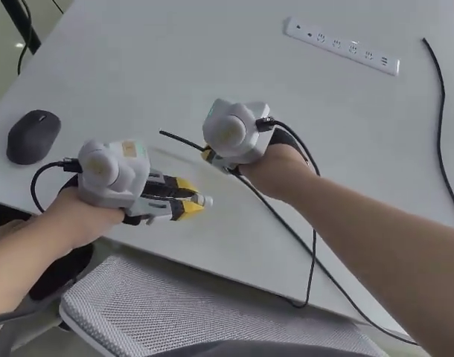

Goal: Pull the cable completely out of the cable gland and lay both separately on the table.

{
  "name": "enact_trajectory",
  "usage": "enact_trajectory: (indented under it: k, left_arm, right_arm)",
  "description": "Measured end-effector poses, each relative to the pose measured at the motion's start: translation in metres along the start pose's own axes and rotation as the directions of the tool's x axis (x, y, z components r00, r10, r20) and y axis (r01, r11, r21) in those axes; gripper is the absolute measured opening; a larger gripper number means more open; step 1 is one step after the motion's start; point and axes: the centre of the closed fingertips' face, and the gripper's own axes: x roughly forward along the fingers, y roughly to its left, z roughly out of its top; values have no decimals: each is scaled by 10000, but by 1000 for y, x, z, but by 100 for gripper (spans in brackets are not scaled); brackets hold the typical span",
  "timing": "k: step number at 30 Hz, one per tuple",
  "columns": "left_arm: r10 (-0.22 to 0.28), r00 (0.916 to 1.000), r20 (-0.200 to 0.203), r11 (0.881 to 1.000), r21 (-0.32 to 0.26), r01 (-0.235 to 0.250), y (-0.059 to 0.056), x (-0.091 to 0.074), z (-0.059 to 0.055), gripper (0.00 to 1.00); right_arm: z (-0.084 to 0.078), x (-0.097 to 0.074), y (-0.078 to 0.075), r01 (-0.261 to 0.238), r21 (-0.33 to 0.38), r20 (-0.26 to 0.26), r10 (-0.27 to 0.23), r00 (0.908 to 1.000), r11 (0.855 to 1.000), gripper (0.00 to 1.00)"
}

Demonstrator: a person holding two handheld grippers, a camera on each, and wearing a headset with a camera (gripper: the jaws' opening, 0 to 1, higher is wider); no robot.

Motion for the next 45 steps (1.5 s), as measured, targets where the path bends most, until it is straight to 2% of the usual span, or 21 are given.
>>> enact_trajectory:
  k: [8, 12, 23, 29, 45]
  left_arm:
    - [114, 9998, -144, 9996, -240, -117, 8, 4, -11, 15]
    - [72, 9992, -387, 9998, -186, -79, 8, 6, -19, 15]
    - [55, 9992, -398, 9997, -222, -64, 10, 9, -22, 15]
    - [24, 9982, -595, 10000, 36, -22, 9, 11, -25, 16]
    - [109, 9957, -924, 9987, 510, -62, 11, 13, -29, 16]
  right_arm:
    - [-4, 8, -2, -40, 90, -11, 40, 10000, 10000, 0]
    - [-6, 10, -1, -63, 59, -43, 63, 10000, 10000, 0]
    - [-8, 14, 5, -260, 125, -96, 261, 9996, 9996, 0]
    - [-8, 13, 6, -311, 312, -9, 311, 9995, 9990, 0]
    - [-6, 12, 6, -264, 197, -20, 265, 9996, 9995, 1]
